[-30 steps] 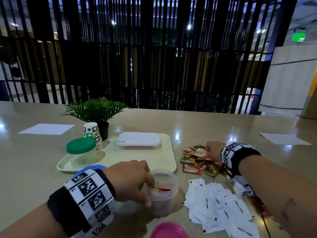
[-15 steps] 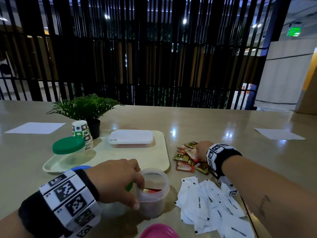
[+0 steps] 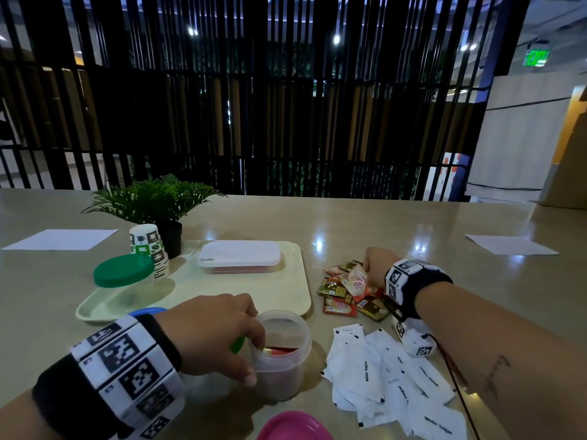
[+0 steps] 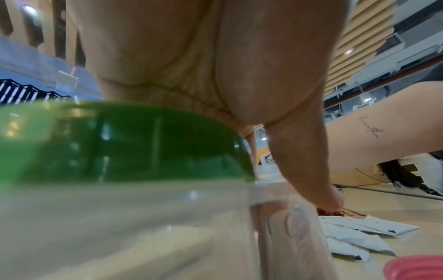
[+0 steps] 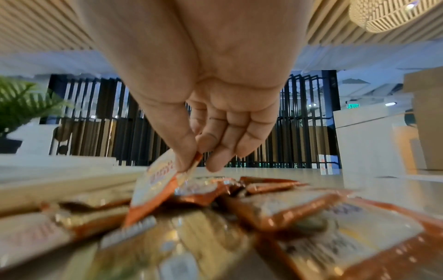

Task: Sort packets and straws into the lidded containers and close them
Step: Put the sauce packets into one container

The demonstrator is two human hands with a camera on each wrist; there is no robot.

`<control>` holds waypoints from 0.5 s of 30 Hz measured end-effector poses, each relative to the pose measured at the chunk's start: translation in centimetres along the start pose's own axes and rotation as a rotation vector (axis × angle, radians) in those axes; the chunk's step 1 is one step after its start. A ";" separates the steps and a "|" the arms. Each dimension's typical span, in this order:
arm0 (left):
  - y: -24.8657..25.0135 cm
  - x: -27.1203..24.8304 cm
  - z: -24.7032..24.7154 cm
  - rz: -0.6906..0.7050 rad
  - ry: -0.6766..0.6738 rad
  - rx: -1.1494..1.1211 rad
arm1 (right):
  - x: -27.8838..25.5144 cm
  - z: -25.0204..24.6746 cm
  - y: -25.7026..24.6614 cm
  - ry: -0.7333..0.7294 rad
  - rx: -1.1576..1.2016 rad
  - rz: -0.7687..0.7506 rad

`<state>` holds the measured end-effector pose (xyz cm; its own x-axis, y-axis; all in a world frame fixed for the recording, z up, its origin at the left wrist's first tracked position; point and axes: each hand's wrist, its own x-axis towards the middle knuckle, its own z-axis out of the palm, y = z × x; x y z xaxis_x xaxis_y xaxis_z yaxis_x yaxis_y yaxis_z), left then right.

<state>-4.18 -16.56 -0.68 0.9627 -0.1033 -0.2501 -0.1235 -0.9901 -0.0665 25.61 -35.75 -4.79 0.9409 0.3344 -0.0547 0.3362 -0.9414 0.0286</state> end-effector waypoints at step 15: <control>0.1 -0.1 0.4 -0.013 0.045 -0.027 | -11.9 -8.1 -2.9 0.048 0.603 -0.325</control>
<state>-4.36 -16.63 -1.06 0.9741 -0.0937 -0.2060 -0.1047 -0.9936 -0.0431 13.73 -36.61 3.85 0.8016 0.5928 0.0785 0.5328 -0.6485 -0.5436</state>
